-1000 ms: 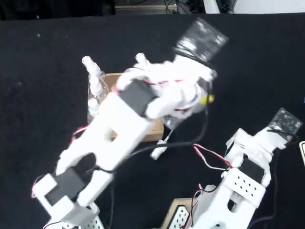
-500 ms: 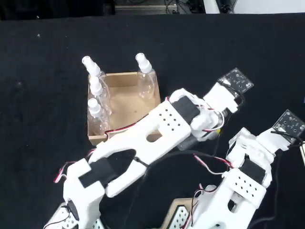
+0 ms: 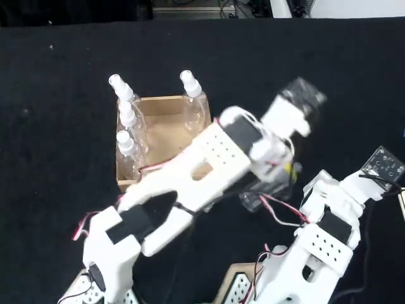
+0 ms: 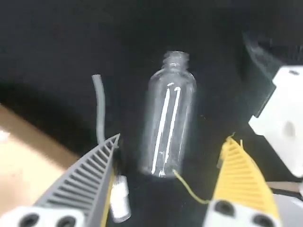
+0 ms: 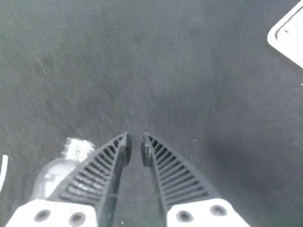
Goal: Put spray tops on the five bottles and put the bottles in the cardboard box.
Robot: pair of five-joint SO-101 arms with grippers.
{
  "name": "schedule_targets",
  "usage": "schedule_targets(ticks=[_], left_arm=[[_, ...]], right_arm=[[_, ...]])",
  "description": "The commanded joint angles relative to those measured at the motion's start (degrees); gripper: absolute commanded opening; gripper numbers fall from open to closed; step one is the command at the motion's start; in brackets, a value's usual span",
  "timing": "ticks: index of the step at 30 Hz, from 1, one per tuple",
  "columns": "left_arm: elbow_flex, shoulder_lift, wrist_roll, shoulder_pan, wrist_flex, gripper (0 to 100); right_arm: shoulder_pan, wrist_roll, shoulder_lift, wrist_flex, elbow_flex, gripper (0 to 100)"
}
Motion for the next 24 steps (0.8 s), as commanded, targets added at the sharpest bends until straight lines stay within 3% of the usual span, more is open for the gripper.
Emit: schedule_targets(ticks=[1, 4, 8, 11, 15, 21, 24], left_arm=[[-14.0, -6.7, 0.6, -5.1, 9.8, 30], [-18.9, -7.2, 0.5, -7.6, 16.4, 30], [-21.4, -7.3, -2.8, -13.1, 22.0, 30], [-20.9, -8.6, -5.0, -18.6, 21.9, 30], [-19.2, -16.8, -4.9, -24.2, 21.9, 30], [-13.1, -30.8, -5.3, -32.6, 21.7, 30], [-11.2, -35.3, -5.4, -36.8, 21.7, 30]], right_arm=[[-1.8, -0.3, -2.3, -1.7, 0.0, 5.7], [-4.4, -0.2, -2.3, -1.2, 0.2, 11.9], [-8.7, -0.5, -2.3, -1.1, -0.7, 13.0], [-13.6, -0.5, -1.9, 1.7, -4.7, 14.8], [-20.5, -0.6, -1.8, 6.7, -9.6, 26.3], [-25.6, -1.0, -1.8, 9.0, -14.0, 24.4], [-25.9, -5.2, -1.8, 8.8, -15.0, 24.4]])
